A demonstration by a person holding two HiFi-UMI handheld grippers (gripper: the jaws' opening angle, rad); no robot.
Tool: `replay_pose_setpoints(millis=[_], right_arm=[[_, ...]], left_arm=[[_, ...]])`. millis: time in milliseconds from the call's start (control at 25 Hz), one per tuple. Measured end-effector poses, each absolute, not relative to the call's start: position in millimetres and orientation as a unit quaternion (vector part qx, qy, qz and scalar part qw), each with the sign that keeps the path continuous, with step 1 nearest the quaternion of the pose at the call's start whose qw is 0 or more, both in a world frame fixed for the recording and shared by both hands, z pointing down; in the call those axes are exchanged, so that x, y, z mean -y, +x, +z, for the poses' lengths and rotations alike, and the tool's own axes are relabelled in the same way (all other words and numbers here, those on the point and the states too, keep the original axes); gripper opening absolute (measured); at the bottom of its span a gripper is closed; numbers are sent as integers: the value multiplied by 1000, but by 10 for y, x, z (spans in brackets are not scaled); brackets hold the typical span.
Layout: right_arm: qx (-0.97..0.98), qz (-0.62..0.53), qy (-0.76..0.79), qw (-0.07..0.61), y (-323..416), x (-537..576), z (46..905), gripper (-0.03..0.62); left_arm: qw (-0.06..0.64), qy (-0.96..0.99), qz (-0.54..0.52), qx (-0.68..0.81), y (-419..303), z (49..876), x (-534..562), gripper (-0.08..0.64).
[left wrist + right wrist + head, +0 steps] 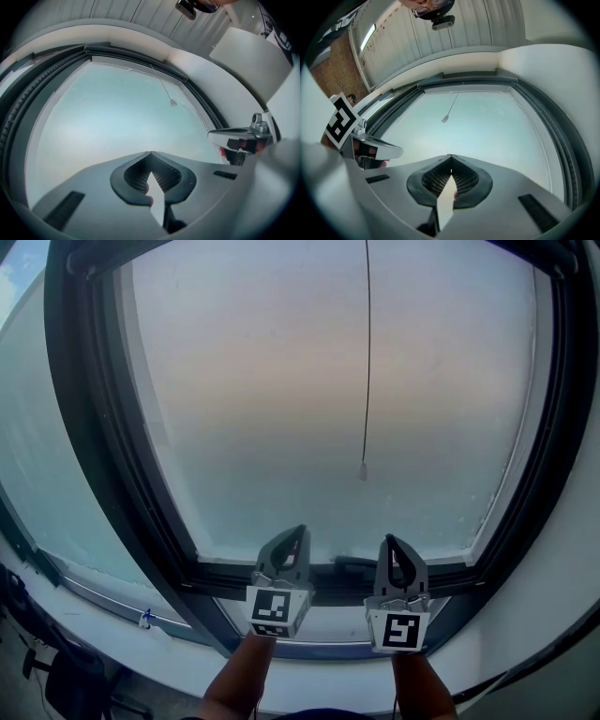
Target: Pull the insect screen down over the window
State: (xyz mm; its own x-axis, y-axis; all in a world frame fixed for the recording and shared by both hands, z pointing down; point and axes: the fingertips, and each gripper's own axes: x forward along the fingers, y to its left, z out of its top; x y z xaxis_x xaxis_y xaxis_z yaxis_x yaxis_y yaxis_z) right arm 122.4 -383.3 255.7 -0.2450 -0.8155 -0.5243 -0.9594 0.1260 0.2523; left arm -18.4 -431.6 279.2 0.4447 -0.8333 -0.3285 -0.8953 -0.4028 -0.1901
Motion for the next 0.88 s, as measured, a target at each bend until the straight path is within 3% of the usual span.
replay_pose_setpoints(millis=[280, 480, 880], right_arm=[[-725, 325, -591, 138, 1263, 3838, 2019, 3], [-688, 439, -577, 33, 1213, 3918, 1643, 3], [-611, 535, -582, -58, 1189, 3951, 868, 3]], left_arm=[[202, -839, 84, -499, -139, 2305, 4333, 0], [297, -805, 24, -513, -132, 1774, 4369, 0], [443, -725, -50, -525, -123, 889, 4392, 0]])
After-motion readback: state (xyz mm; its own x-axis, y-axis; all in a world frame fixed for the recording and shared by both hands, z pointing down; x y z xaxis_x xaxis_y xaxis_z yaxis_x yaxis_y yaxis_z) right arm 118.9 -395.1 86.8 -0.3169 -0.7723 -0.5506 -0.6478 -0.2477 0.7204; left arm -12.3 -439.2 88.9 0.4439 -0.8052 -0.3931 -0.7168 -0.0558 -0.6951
